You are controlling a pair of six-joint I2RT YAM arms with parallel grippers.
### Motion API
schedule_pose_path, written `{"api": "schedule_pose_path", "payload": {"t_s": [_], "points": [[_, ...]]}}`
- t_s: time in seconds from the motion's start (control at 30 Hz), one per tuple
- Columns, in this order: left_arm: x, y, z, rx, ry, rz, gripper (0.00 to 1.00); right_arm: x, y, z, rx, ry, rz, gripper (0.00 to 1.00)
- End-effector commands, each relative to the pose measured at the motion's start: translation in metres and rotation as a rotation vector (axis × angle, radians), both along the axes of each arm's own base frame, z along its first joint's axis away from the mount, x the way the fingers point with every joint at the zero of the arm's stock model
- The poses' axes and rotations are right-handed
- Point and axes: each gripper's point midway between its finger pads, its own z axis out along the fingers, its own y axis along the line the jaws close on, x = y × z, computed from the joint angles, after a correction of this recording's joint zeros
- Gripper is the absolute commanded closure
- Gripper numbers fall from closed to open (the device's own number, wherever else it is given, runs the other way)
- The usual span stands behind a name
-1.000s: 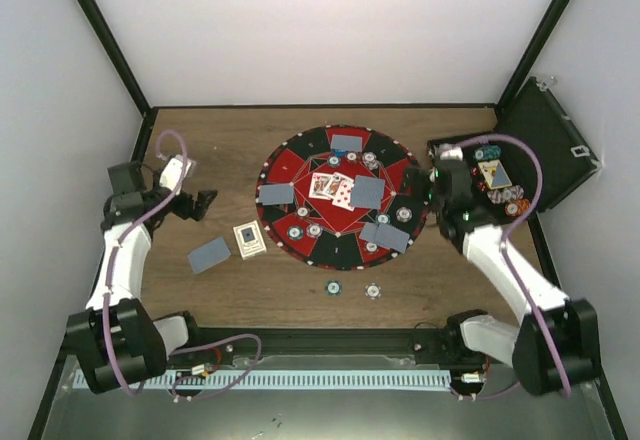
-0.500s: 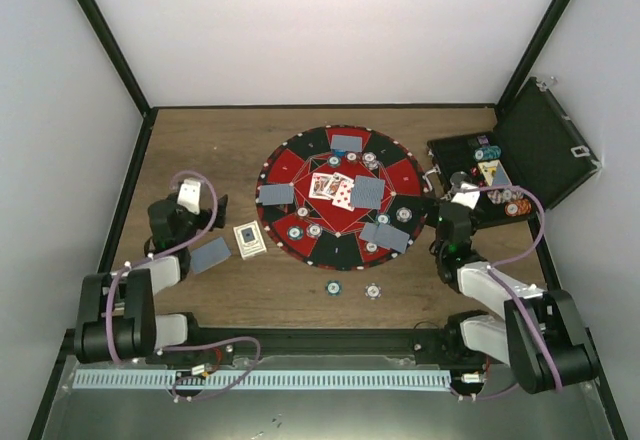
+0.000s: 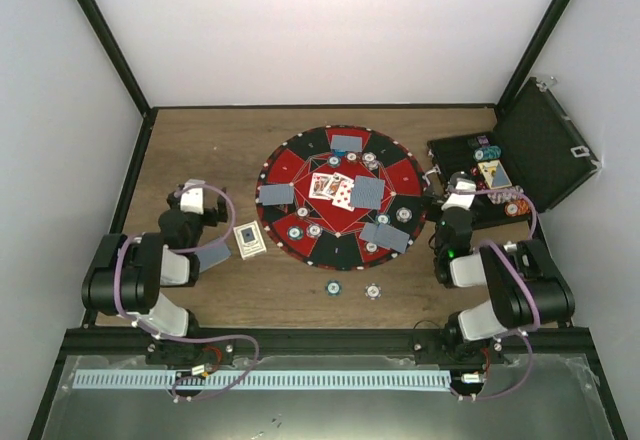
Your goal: Distribute texas hold em gaming equipment
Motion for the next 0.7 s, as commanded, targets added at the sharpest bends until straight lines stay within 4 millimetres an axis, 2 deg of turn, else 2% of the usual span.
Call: {"api": "schedule_pose_path", "payload": {"t_s": [0.0,0.07,0.13,0.2,0.27,0.33,0.4,0.67], "points": [[0.020,0.012,0.021,-0.025,-0.048,0.076,0.00,0.024,0.010,0.024,-0.036,-0.093,0.090,0.00],[0.022,0.017,0.019,-0.038,-0.035,0.103,0.00,0.028,0.010,0.019,-0.002,-0.080,0.155,0.00],[0.023,0.017,0.020,-0.037,-0.037,0.106,0.00,0.019,0.015,0.020,-0.016,-0.133,0.211,0.00],[0.022,0.017,0.019,-0.037,-0.036,0.106,0.00,0.023,0.016,0.013,-0.004,-0.083,0.217,0.00],[0.022,0.017,0.020,-0.038,-0.039,0.107,0.00,0.020,0.015,0.020,-0.015,-0.129,0.213,0.00],[0.022,0.018,0.020,-0.040,-0.037,0.114,0.00,0.021,0.015,0.015,-0.008,-0.099,0.214,0.00],[0.022,0.018,0.020,-0.040,-0.037,0.115,0.00,0.019,0.015,0.020,-0.014,-0.121,0.206,0.00],[0.022,0.018,0.020,-0.040,-0.037,0.113,0.00,0.020,0.015,0.017,-0.011,-0.106,0.206,0.00]]}}
